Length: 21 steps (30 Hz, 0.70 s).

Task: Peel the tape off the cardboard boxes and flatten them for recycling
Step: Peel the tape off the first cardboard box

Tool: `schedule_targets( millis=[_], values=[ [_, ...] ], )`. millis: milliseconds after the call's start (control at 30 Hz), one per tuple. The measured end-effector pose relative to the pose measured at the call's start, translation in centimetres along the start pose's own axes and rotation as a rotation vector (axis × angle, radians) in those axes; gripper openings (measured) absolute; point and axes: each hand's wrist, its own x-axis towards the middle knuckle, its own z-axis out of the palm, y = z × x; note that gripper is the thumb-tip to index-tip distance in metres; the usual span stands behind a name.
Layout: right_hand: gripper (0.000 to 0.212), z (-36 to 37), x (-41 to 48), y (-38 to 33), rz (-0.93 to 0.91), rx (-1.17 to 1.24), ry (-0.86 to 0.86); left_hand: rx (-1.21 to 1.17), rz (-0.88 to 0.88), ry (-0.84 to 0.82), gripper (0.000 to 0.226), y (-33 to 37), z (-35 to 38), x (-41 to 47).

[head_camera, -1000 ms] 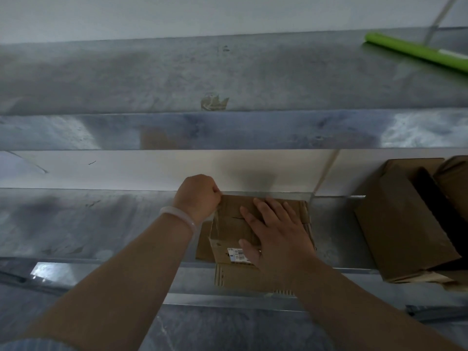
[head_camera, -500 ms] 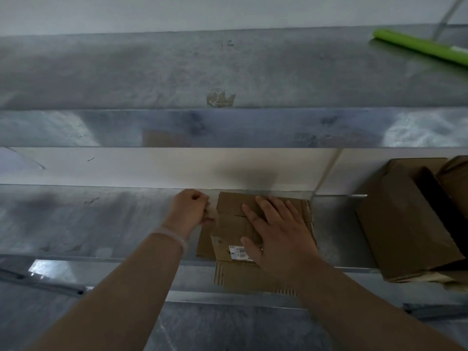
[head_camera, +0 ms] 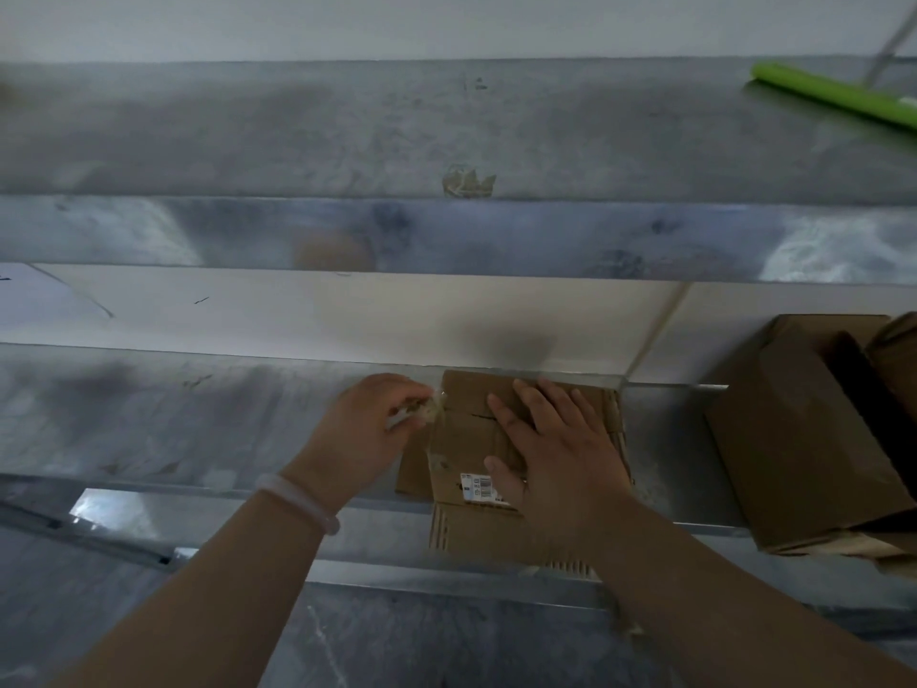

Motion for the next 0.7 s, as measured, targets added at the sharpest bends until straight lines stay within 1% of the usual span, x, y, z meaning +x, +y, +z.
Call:
schedule_targets(
  millis=[67,133,200,333,433,500,533,567,600,700],
  values=[
    [0.075,0.0,-0.1,0.0,0.001,-0.005,-0.002,0.020,0.034,0.053,0.014,0.3,0.2,0.4],
    [0.075,-0.1,-0.1,0.0,0.000,-0.004,-0.003,0.001,0.033,0.051,0.008,0.7,0.6,1.0],
    [0.074,-0.1,-0.2,0.0,-0.002,0.001,-0.001,-0.109,-0.078,-0.002,0.010,0.9,0.7,1.6],
    [0.075,-0.2,-0.5,0.1,-0.028,-0.007,0.000,-0.469,-0.407,-0.229,0.023,0.9,0.0,2.2],
    [0.075,-0.1,-0.6,-0.1,-0.054,0.003,0.013,-0.684,-0.555,-0.257,0.022,1.0,0.1,1.8],
    [0.074,0.0,-0.6,-0.2,-0.053,0.016,0.021,-0.729,-0.586,-0.218,0.011,1.2,0.6,1.5],
    [0.074,0.1,-0.6,-0.1,-0.051,0.019,0.020,-0.724,-0.583,-0.170,0.004,1.3,0.8,1.4],
    [0.074,0.2,-0.5,0.0,-0.051,0.021,0.019,-0.681,-0.565,-0.103,0.006,1.4,1.0,1.4],
    [0.074,0.2,-0.4,0.1,-0.052,0.023,0.020,-0.586,-0.523,-0.024,0.010,1.5,1.2,1.3],
    [0.074,0.3,-0.3,0.1,-0.053,0.023,0.031,-0.086,-0.258,0.181,0.015,1.5,1.4,1.1]
  ],
)
